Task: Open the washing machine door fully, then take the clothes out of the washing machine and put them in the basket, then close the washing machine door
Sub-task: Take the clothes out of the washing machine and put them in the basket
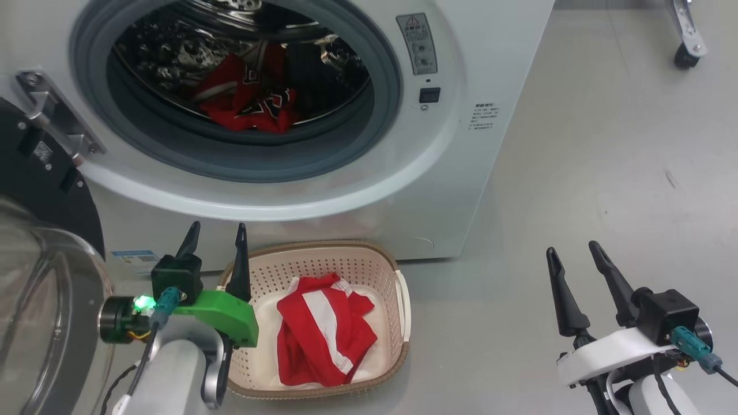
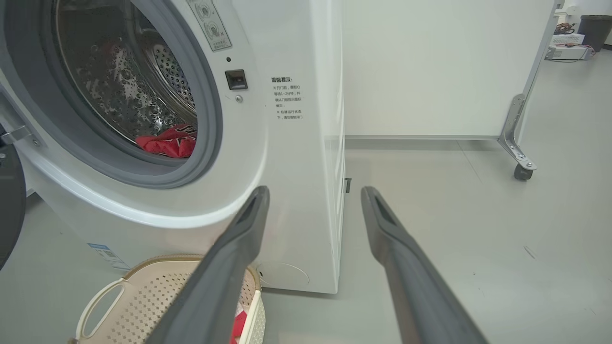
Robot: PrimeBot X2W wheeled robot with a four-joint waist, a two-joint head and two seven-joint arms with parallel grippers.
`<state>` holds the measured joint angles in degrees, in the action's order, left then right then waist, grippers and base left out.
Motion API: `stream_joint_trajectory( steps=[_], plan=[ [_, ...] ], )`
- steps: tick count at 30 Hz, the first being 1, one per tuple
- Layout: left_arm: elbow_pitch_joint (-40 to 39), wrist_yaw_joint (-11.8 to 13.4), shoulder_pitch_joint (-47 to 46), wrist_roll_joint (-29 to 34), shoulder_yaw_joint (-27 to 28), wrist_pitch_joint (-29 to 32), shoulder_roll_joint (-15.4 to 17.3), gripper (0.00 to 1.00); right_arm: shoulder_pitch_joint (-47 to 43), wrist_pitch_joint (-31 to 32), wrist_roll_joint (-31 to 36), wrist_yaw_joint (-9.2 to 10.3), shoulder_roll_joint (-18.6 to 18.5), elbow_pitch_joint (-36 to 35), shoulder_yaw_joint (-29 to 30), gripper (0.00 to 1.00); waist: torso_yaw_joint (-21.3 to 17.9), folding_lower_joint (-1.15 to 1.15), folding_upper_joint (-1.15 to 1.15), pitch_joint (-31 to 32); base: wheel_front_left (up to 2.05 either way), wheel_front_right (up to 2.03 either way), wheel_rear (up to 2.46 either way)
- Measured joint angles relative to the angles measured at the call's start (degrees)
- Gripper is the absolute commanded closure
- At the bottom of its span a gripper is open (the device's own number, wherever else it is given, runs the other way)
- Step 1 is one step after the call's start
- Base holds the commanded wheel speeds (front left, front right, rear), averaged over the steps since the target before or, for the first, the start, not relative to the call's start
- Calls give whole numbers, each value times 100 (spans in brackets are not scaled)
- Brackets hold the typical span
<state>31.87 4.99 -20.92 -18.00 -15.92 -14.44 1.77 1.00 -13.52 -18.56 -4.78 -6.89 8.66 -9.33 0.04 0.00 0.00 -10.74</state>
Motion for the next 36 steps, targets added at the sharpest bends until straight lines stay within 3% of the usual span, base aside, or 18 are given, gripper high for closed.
stream_joint_trajectory(
  steps=[21,36],
  plan=[
    [-1202,109,1640,265,15,0,226,0,-694,115,55,232,54,-104,-143,0,304,0,0,1144,0,0,0],
    [-1874,125,2073,335,31,51,235,0,-863,223,55,344,54,-336,-143,0,214,0,0,1172,0,0,0]
  ],
)
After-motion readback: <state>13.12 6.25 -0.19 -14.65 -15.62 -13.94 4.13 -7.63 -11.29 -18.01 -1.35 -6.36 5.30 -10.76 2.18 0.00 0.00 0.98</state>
